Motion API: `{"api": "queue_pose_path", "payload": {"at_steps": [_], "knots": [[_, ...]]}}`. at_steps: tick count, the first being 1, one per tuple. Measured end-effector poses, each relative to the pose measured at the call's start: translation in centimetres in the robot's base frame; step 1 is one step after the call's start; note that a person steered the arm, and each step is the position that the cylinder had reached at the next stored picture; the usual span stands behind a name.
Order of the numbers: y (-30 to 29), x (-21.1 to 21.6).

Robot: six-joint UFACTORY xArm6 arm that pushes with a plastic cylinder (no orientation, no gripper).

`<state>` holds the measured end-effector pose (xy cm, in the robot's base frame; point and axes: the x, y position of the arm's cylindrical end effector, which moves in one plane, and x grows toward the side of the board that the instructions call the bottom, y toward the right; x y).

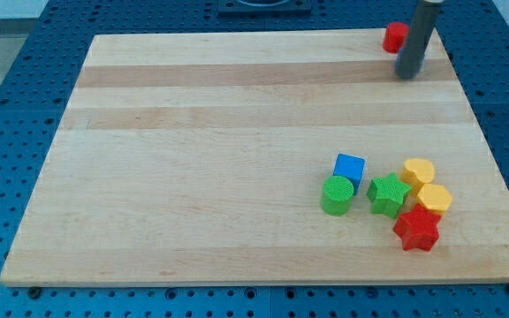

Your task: Adjust the blue triangle vertically to the red circle

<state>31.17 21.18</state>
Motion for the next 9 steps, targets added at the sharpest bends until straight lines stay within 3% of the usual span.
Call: {"api": "queue_pose_path", "payload": {"at_steps": [3,5,7,9], "knots": [[-14.2,7.8],[-18.2,8.6],[-15.9,8.2],[-2.1,4.8]]}}
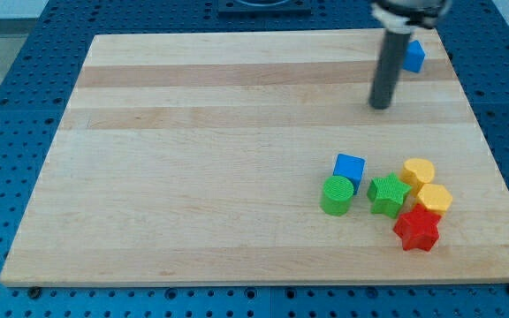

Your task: Adjust the blue triangle vertically to the red circle

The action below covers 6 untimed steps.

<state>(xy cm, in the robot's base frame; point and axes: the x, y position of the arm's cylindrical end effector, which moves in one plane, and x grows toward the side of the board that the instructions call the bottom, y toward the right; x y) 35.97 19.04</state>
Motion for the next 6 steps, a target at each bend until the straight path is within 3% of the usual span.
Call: {"api": "queue_pose_path", "payload": {"at_steps": [3,6], "knots": [[8.7,-3.8],[9.3,-8.4]]}}
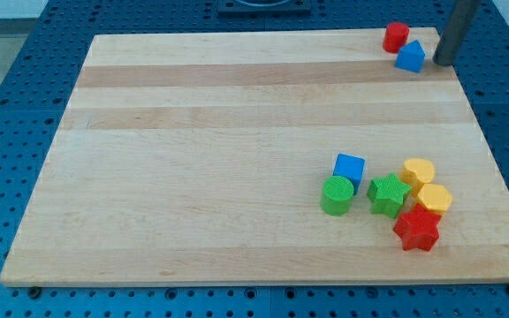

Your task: Adjust the blue triangle vertically to the red circle

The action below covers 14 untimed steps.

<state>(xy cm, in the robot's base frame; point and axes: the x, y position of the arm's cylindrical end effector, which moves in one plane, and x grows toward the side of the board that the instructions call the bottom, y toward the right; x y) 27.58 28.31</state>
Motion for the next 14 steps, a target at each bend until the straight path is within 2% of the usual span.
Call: {"api": "queue_pose_path", "payload": {"at_steps": [12,13,14], "knots": [[-2.8,0.0],[-2.6,1.0],[-2.5,5.8]]}}
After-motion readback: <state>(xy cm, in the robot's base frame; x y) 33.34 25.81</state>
